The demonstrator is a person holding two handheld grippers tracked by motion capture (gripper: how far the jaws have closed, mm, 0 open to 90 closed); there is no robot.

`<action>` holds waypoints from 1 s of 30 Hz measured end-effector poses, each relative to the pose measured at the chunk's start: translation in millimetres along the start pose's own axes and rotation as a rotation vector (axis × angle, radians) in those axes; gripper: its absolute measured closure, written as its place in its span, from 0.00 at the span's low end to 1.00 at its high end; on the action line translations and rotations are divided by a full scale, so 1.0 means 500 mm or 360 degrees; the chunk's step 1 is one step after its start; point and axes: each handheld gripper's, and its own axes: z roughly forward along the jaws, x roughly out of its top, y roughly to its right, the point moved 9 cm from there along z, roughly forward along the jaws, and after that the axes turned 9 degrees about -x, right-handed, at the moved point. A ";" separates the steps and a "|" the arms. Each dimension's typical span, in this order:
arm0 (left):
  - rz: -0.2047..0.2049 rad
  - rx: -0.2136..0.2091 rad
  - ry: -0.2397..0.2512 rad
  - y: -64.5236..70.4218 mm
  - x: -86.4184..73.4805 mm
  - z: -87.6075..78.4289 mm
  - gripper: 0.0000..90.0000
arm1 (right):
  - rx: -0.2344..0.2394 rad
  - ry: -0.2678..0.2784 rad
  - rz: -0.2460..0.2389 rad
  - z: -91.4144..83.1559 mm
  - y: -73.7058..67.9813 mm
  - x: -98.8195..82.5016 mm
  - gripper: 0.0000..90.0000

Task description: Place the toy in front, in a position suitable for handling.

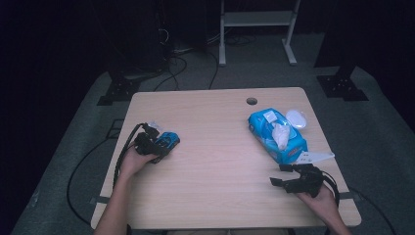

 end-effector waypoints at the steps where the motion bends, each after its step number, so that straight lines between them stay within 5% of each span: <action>1: -0.0001 0.0007 -0.0010 0.000 0.000 0.000 0.28 | -0.0001 0.0001 0.0002 0.000 0.000 0.000 0.29; 30: 0.0046 0.0049 0.0018 0.007 0.007 -0.020 0.31 | -0.0003 0.0024 0.0013 -0.005 0.001 0.004 0.29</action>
